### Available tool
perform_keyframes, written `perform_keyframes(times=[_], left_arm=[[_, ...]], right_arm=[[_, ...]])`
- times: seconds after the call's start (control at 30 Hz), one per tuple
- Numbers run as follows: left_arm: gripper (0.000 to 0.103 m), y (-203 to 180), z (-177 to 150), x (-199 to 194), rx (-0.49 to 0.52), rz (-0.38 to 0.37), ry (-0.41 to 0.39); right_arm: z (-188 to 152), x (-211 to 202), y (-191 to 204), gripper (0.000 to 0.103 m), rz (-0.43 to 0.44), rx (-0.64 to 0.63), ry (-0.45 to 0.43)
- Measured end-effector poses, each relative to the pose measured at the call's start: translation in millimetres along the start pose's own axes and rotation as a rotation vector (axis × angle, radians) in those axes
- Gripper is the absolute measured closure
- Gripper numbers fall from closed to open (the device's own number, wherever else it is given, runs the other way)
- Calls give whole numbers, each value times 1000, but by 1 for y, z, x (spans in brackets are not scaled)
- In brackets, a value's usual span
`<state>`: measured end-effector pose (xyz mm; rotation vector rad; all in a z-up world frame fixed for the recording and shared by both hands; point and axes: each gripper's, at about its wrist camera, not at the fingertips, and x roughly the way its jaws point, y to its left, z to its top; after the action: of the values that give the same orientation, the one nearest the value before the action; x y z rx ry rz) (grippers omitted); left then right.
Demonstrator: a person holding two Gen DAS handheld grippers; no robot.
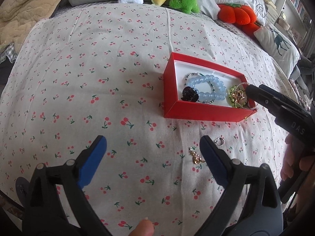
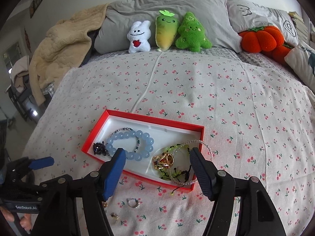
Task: Organize jewelry
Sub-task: 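Open the left tool over the box while the right tool releases the gold rings inside, then move both open tools toward the silver ring and gold charms on the sheet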
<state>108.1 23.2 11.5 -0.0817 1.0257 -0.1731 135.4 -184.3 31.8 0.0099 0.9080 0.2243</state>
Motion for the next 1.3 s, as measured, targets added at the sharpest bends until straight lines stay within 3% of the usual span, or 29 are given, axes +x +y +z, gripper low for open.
perform_keyframes(times=[0.27, 0.37, 0.83, 1.07, 1.3], left_arm=[[1, -8, -8, 2, 51, 21, 12], [1, -13, -15, 3, 81, 65, 11], [1, -31, -62, 29, 168, 132, 85], [0, -28, -78, 29, 167, 136, 9], [0, -32, -83, 26, 128, 177, -17]], right_arm=[[-23, -21, 2, 20, 9, -39, 8], [-36, -23, 1, 19, -3, -47, 31], [-88, -9, -5, 19, -39, -89, 183], [-110, 7, -7, 18, -77, -136, 250], [-121, 8, -10, 0, -117, -139, 218]])
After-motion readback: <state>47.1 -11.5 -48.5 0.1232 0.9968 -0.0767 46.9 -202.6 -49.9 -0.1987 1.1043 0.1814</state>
